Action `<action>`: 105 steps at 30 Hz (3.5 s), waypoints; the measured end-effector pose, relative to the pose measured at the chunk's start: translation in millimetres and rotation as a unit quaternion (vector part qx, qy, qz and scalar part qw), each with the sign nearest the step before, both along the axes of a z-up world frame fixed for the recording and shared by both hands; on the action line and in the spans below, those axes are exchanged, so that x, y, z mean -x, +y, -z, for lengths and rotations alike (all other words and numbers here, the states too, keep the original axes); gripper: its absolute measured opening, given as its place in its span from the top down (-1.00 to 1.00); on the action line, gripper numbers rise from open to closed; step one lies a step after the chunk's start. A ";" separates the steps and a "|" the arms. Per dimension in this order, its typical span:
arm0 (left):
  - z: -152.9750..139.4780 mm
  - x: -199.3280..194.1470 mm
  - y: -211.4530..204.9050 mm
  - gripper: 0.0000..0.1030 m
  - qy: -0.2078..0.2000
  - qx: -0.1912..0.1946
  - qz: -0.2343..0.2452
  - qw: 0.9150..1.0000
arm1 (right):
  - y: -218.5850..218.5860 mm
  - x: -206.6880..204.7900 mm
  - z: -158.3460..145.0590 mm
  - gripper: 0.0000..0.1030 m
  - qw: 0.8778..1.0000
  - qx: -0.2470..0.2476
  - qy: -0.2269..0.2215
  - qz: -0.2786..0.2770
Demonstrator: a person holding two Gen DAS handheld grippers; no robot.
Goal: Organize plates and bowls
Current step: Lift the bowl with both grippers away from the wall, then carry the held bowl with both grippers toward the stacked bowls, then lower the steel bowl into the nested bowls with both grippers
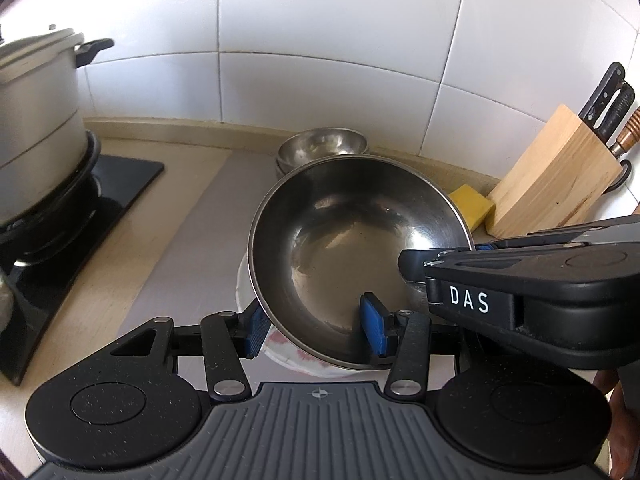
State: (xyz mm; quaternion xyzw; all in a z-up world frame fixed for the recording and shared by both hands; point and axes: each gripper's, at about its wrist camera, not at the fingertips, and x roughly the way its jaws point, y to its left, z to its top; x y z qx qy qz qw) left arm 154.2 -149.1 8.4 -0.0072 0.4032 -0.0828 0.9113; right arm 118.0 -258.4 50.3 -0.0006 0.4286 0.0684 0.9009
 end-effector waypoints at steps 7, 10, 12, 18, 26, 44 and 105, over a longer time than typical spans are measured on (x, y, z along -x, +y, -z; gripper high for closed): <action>5.3 9.8 6.1 0.03 0.004 0.000 -0.025 1.000 | 9.9 0.9 6.7 1.00 1.000 0.005 0.006 -0.025; 4.8 11.3 7.8 0.02 0.004 -0.002 -0.035 0.999 | 13.4 0.7 8.1 1.00 0.999 0.006 0.007 -0.039; 4.6 12.4 9.0 0.02 0.005 -0.002 -0.041 0.999 | 14.9 0.5 9.0 1.00 0.999 0.006 0.007 -0.047; 4.6 13.0 9.7 0.02 0.006 -0.006 -0.051 0.999 | 17.4 -1.8 10.5 1.00 0.998 0.006 0.010 -0.062; -0.2 9.1 10.1 0.03 0.007 -0.001 -0.047 0.999 | 21.2 -9.3 7.6 1.00 0.997 0.012 0.011 -0.079; -21.0 -48.8 14.7 0.02 -0.002 -0.020 -0.040 0.999 | 21.9 -64.7 -10.0 1.00 0.998 0.001 0.011 -0.062; 50.3 -237.9 -25.8 0.00 0.053 -0.025 0.012 0.998 | -50.6 -236.2 51.3 1.00 0.995 -0.061 0.074 0.030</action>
